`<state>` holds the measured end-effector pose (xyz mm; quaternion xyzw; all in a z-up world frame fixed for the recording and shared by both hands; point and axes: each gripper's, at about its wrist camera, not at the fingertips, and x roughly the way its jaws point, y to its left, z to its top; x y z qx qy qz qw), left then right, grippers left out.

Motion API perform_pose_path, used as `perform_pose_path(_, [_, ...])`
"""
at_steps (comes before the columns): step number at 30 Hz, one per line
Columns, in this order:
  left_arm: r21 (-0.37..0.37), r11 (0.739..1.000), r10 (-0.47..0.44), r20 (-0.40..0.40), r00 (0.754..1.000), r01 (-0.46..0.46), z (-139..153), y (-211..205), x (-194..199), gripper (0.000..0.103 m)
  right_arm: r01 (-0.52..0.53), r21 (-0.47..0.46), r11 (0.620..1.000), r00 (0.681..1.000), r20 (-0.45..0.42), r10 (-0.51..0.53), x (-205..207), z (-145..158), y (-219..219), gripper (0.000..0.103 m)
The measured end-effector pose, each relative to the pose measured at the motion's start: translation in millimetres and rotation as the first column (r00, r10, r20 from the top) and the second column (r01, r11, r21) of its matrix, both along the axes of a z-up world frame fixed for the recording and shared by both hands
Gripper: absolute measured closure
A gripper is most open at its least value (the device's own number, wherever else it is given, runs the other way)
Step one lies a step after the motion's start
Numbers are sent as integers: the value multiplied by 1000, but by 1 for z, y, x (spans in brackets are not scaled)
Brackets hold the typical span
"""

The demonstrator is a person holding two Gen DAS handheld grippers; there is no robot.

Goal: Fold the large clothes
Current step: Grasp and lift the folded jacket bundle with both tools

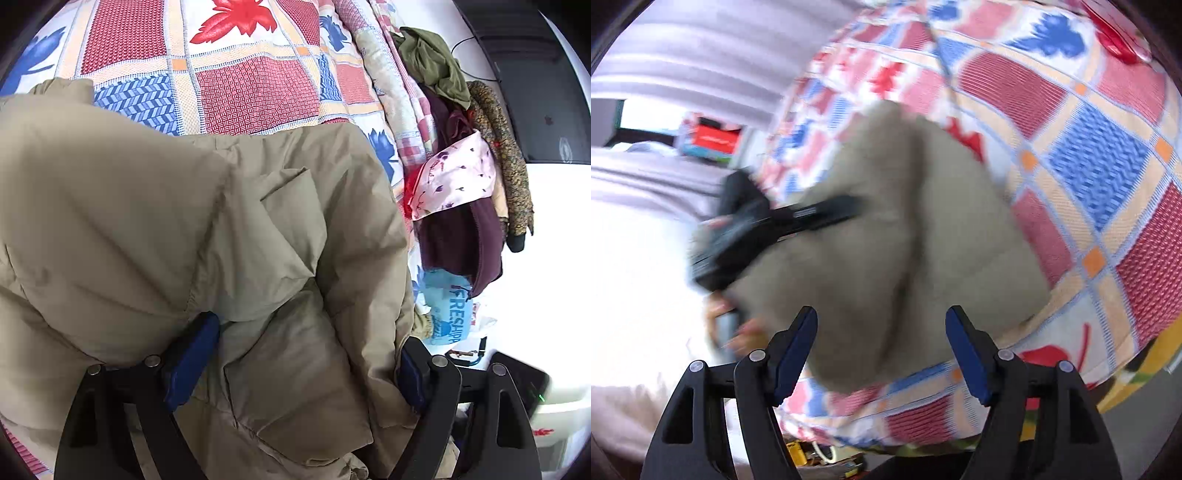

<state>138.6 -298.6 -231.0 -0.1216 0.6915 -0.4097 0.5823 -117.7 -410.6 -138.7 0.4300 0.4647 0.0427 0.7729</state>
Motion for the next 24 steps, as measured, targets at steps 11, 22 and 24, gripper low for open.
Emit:
perform_pose_path(11, [23,997,65,374,925,-79,80,55,-2,17,-58,-313,948,996,-79,35,46,8,41,31])
perform_pose_path(22, [156,906,293,436,851,-393,19,162,43,17,-23,-357,934,993,-113,-18,28,-2,15,92])
perform_pose_path(24, [162,910,271,464,843,-382,15,141,43,17,-15,-360,933,992,-122,-31,24,-6,11,92])
